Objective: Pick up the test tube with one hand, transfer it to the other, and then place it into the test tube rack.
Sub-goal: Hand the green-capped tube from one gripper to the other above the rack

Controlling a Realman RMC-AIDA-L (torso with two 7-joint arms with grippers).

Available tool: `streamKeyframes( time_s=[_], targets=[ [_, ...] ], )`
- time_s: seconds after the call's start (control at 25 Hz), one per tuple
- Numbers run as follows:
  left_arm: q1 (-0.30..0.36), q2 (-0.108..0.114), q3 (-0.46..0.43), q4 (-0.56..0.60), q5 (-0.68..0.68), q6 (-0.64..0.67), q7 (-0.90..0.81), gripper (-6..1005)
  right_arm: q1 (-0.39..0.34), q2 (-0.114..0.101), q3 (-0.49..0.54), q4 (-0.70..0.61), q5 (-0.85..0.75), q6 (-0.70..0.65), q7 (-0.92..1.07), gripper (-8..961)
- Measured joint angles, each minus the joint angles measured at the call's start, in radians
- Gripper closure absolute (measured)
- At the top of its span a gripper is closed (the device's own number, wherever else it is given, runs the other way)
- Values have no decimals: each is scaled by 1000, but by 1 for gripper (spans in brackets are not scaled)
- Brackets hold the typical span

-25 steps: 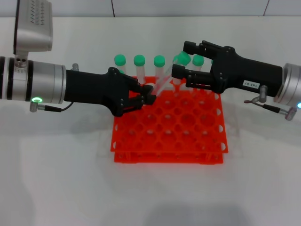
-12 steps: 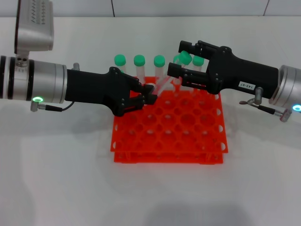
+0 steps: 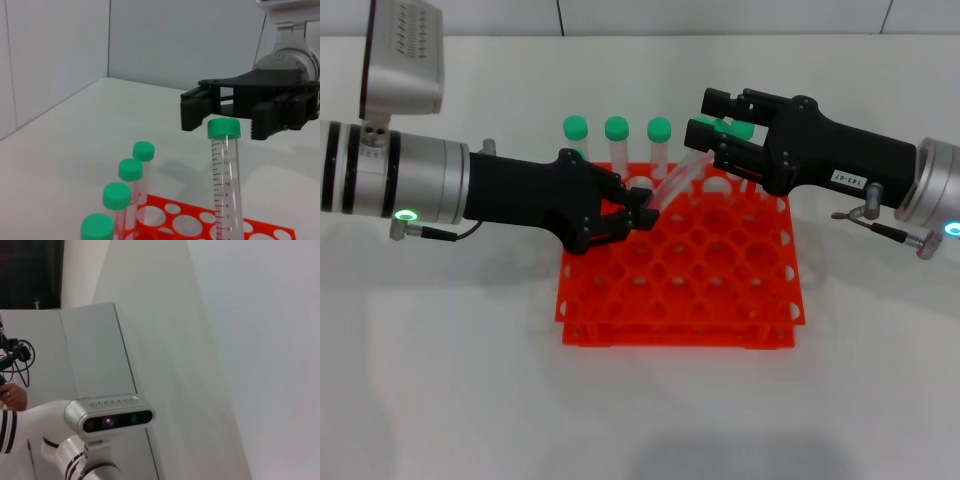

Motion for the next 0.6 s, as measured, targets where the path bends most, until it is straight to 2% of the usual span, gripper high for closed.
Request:
streamKeyframes(
  time_s=[0.24, 0.32, 0.6],
  targets=[
    [-2, -3, 0, 12, -3, 2, -2, 782, 0, 0, -11, 1, 2, 4, 3, 449],
    [-3, -3, 0, 12, -6, 2, 0, 782, 0, 0, -13, 1, 2, 6, 3, 595],
    [-3, -3, 0, 12, -8, 2, 2, 781, 0, 0, -14, 2, 10, 7, 6, 590]
  ],
)
